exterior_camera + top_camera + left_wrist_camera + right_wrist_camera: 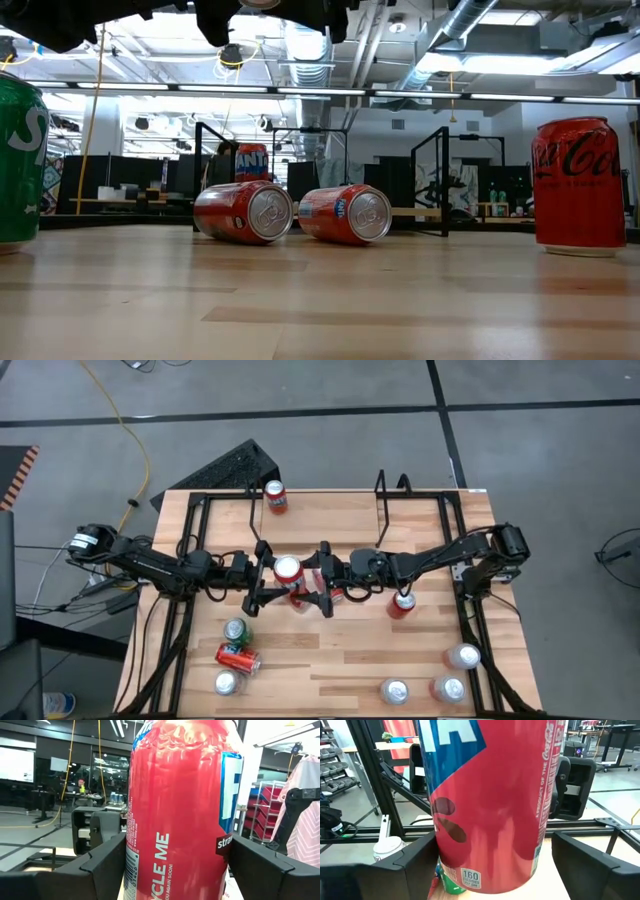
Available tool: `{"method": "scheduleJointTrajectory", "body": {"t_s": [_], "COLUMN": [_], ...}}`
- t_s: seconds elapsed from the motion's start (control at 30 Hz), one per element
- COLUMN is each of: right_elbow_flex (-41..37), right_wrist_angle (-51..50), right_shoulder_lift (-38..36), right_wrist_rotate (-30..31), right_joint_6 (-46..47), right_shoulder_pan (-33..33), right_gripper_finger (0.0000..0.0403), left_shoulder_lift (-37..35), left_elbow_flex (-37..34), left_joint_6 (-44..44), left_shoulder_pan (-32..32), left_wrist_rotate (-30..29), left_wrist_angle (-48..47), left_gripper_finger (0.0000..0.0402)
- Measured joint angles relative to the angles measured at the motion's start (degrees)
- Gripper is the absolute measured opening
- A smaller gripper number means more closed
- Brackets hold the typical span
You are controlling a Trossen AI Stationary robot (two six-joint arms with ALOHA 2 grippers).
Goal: Place canned beverage on shelf
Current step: Put the red soda can on the shelf and align with the other red soda can
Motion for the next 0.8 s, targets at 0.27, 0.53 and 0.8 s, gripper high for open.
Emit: {"method": "scheduleJointTrajectory", "body": {"t_s": [0.27, 0.53, 0.8], "right_elbow_flex": [0.0, 0.0, 0.0], "right_wrist_angle": [0.3, -0.1, -2.6], "right_shoulder_lift": [0.0, 0.0, 0.0], "right_wrist_rotate": [0.0, 0.1, 3.1], "right_joint_6": [1.4, 1.3, -0.3], "right_shoulder_pan": [-0.4, -0.4, 0.7], "right_gripper_finger": [0.0294, 0.0233, 0.0233], "left_shoulder_lift": [0.0, -0.1, -0.1], "left_elbow_flex": [0.0, 0.0, 0.0], "left_joint_6": [0.0, -1.6, -3.5], "left_shoulder_pan": [0.0, 0.0, -0.1], "left_wrist_rotate": [-0.3, -0.7, -2.9], "left_wrist_angle": [0.1, -1.2, -4.7], "left_gripper_finger": [0.0287, 0.0288, 0.0328]}}
